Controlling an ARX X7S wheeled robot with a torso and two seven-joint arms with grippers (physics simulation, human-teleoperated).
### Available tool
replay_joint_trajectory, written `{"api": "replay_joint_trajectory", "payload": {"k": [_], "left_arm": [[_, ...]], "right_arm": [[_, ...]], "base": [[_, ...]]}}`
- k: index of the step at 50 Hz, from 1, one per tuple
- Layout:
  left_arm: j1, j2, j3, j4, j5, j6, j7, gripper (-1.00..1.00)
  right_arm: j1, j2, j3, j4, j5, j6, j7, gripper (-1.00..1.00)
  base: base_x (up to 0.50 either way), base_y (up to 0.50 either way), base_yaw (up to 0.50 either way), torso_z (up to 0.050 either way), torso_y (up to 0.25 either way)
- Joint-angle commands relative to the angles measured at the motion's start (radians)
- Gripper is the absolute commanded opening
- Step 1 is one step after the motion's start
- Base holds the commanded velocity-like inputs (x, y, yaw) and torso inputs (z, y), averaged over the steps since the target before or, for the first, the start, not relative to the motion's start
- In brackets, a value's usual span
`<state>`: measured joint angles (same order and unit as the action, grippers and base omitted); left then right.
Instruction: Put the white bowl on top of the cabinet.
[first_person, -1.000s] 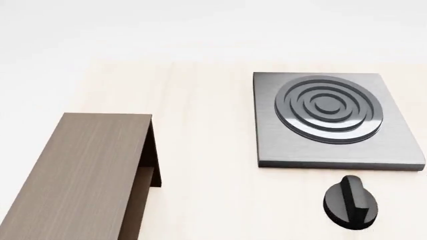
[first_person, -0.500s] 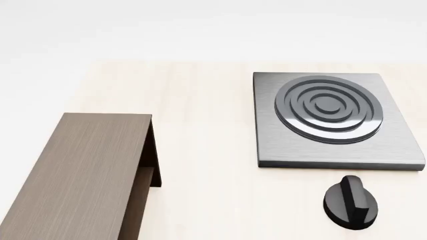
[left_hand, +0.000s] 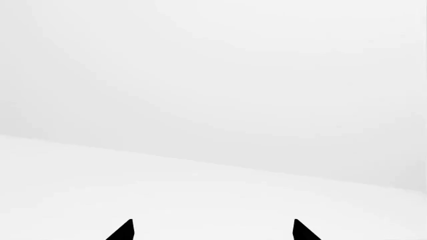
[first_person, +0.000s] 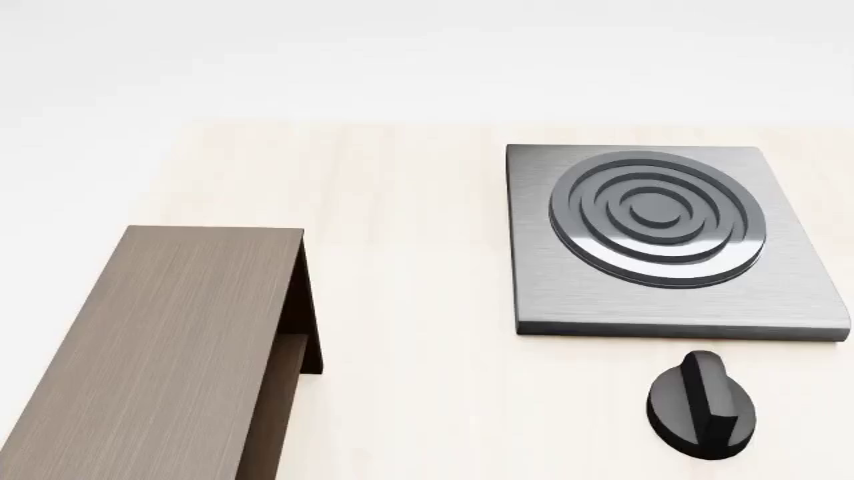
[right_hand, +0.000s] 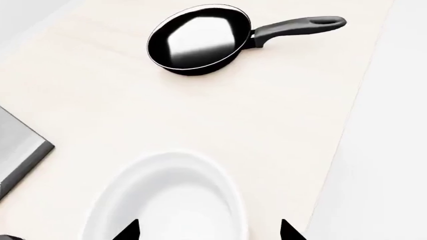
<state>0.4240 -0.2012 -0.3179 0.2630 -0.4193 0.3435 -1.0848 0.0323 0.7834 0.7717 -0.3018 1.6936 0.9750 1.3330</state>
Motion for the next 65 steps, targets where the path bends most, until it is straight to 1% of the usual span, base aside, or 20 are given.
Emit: {"api": "replay_joint_trajectory", "payload": {"k": [1,23,36,44,65], "left_arm": [[-0.008,-0.003,0.007,-0.007,0.006,-0.006,-0.004,1.0],[-0.012,-0.008,0.017,-0.01,0.016,-0.016,-0.012,1.0],[-0.009,-0.009,0.017,-0.01,0.019,-0.016,-0.016,1.0],[-0.012,-0.011,0.019,-0.013,0.021,-0.018,-0.018,1.0],[-0.013,-0.014,0.024,-0.011,0.024,-0.022,-0.023,1.0]], "right_arm": [[0.026,0.006,-0.042,0.066,-0.052,-0.017,-0.016,1.0],[0.016,-0.01,-0.077,0.158,-0.119,-0.034,-0.077,1.0],[0.066,-0.021,-0.16,0.223,-0.177,-0.049,-0.137,1.0],[0.084,-0.028,-0.188,0.245,-0.198,-0.058,-0.154,1.0],[0.017,-0.067,-0.164,0.292,-0.243,-0.099,-0.207,1.0]], "base": [[0.0,0.0,0.0,0.0,0.0],[0.0,0.0,0.0,0.0,0.0],[0.0,0.0,0.0,0.0,0.0],[0.0,0.0,0.0,0.0,0.0],[0.0,0.0,0.0,0.0,0.0]]}}
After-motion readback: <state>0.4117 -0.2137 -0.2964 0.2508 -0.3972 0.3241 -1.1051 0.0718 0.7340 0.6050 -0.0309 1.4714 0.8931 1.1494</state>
